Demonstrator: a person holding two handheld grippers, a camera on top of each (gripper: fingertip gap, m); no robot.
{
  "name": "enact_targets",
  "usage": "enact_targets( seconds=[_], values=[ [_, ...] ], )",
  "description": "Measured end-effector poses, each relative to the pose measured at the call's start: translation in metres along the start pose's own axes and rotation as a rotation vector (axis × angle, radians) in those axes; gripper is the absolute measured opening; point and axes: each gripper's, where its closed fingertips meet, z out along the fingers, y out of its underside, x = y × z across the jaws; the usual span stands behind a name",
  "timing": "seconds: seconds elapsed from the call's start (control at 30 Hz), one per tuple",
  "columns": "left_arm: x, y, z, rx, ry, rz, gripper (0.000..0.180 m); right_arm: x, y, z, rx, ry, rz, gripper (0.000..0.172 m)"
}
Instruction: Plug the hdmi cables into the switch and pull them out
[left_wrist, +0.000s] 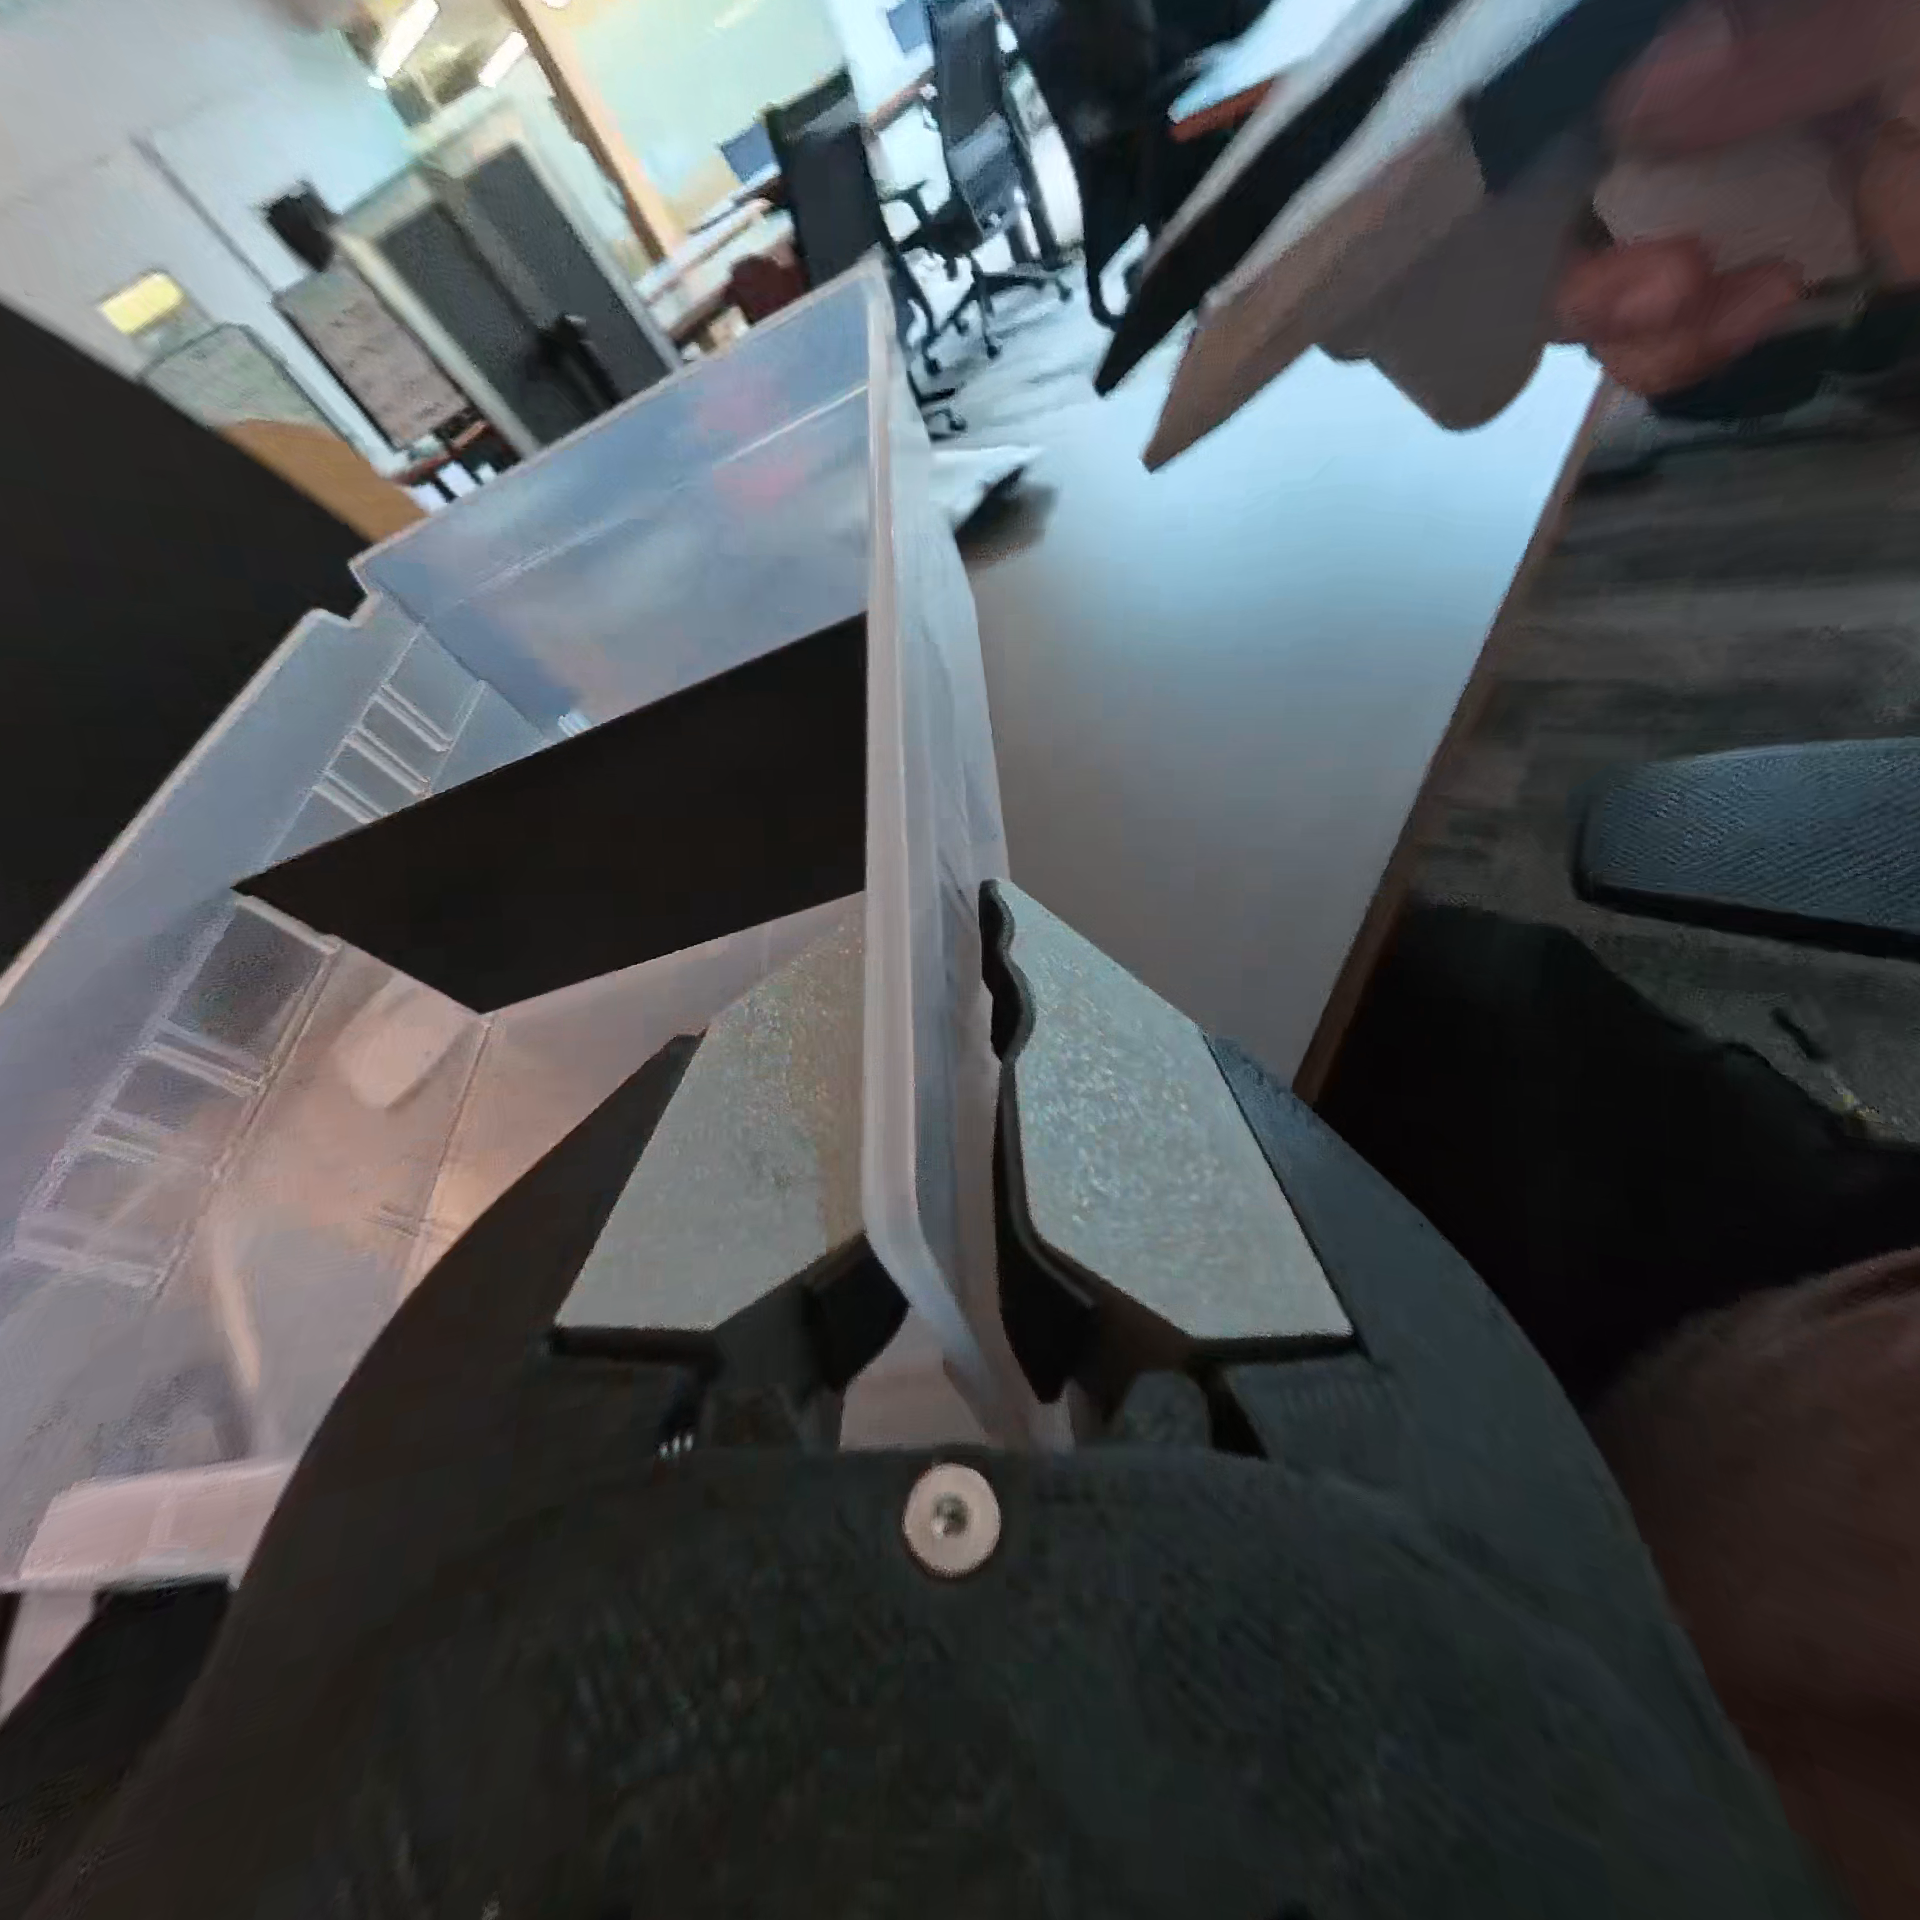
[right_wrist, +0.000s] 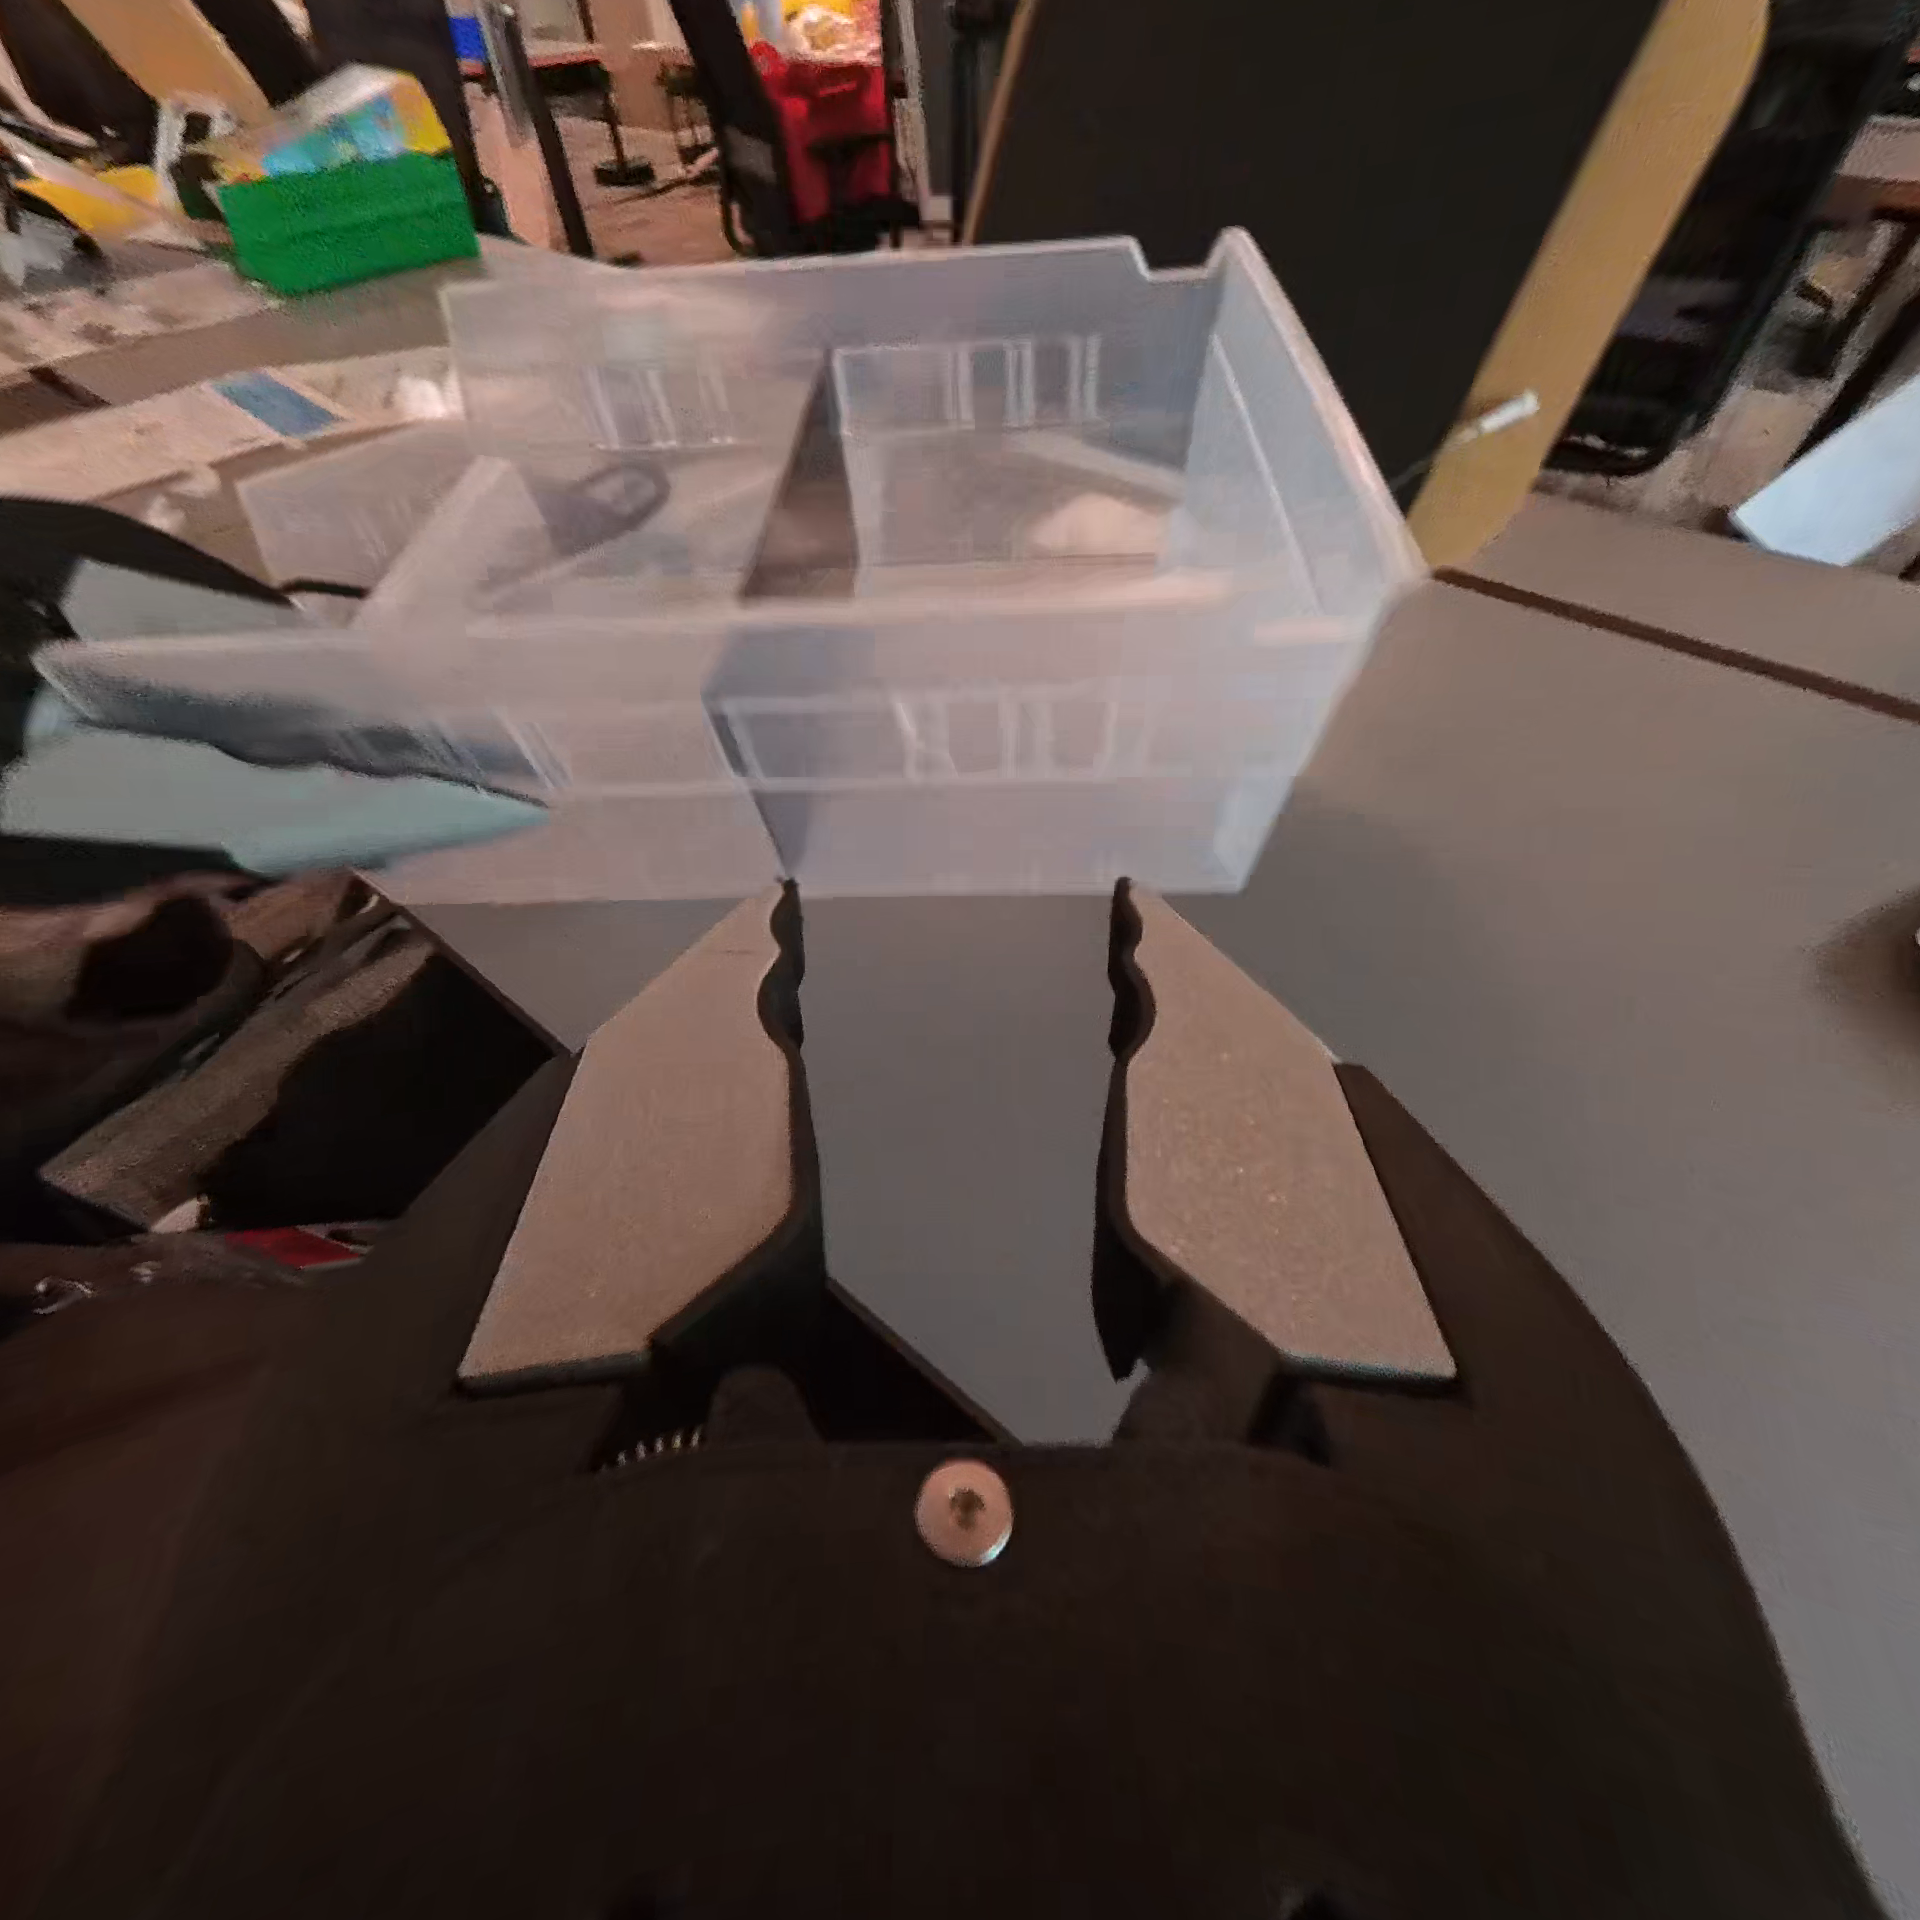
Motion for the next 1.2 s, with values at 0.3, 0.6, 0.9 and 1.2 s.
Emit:
enact_targets(
  seconds=[0.3, 0.6, 0.9, 1.2],
  values=[
    [0.072, 0.031, 0.1, -0.138, 0.162, -0.104, 0.01, 0.006, 0.019, 0.017, -0.018, 0.039, -0.043, 0.057],
    [-0.01, 0.021, -0.008, -0.11, 0.164, -0.317, 0.042, -0.066, 0.038, 0.054, -0.186, -0.089, -0.104, 0.058],
    [-0.126, 0.151, -0.067, -0.369, -0.237, -0.372, 0.063, -0.053, 0.068, 0.073, -0.417, 0.075, -0.326, 0.07],
    [-0.151, 0.18, -0.077, -0.354, -0.301, -0.347, 0.064, 0.116, 0.054, -0.017, -0.514, 0.553, -0.244, 0.069]
  ],
)
